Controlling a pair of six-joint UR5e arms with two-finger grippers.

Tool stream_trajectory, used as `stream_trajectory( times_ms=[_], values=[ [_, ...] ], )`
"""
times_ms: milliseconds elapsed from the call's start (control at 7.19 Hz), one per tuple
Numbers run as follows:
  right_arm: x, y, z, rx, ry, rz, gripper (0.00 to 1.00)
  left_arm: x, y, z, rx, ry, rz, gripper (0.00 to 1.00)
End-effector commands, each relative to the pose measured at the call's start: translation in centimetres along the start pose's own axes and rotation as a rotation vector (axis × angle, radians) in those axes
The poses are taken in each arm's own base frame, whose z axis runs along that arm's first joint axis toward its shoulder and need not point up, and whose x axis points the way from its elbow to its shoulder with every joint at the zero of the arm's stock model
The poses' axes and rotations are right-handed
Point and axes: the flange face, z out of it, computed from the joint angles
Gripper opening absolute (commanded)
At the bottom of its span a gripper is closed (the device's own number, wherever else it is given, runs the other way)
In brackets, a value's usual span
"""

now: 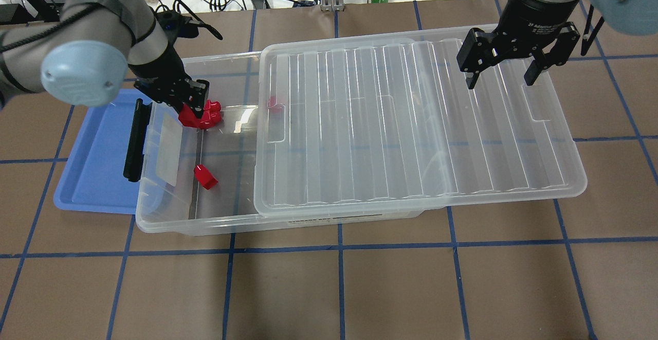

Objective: Place red block in blue tray from box

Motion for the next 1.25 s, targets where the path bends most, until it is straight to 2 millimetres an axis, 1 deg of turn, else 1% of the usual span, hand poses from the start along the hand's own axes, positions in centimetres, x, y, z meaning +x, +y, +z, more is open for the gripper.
stream_trajectory(
  times_ms=[0, 139, 278, 417, 556, 695, 834, 974, 1113],
  values=[
    [0.2, -0.1, 0.2, -0.004, 0.001, 0.004, 1.00, -6.0, 0.7, -3.6, 0.010, 0.009, -0.083, 0.00],
    [1.5, -0.5, 0.4, -0.009, 0.005, 0.027, 1.00, -10.6, 1.5, -3.4, 0.012, 0.022, -0.035, 0.00],
    [4.7, -1.0, 0.6, -0.016, 0.029, 0.080, 1.00, -14.8, 2.4, -3.0, 0.009, 0.027, -0.034, 0.00],
    [9.1, -1.7, 1.1, -0.027, 0.017, 0.140, 1.00, -17.3, 2.7, -2.0, 0.001, 0.025, 0.010, 0.00],
    [13.2, -2.0, 1.5, -0.032, 0.006, 0.148, 1.00, -20.3, 2.8, 0.1, 0.014, 0.030, 0.063, 0.00],
    [15.4, -2.5, 1.5, 0.000, 0.015, 0.108, 1.00, -23.2, 2.6, 2.8, 0.016, 0.033, 0.038, 0.00],
    [17.4, -3.1, 2.5, -0.013, 0.026, 0.059, 1.00, -24.9, 2.4, 5.9, 0.003, 0.056, 0.045, 0.00],
    [19.6, -3.8, 3.3, -0.007, 0.040, 0.032, 1.00, -25.2, 2.4, 9.4, 0.007, 0.120, 0.033, 0.00],
    [22.3, -4.6, 4.9, -0.011, 0.037, -0.019, 1.00, -25.4, 2.2, 12.5, 0.026, 0.102, 0.031, 0.00]
  ],
)
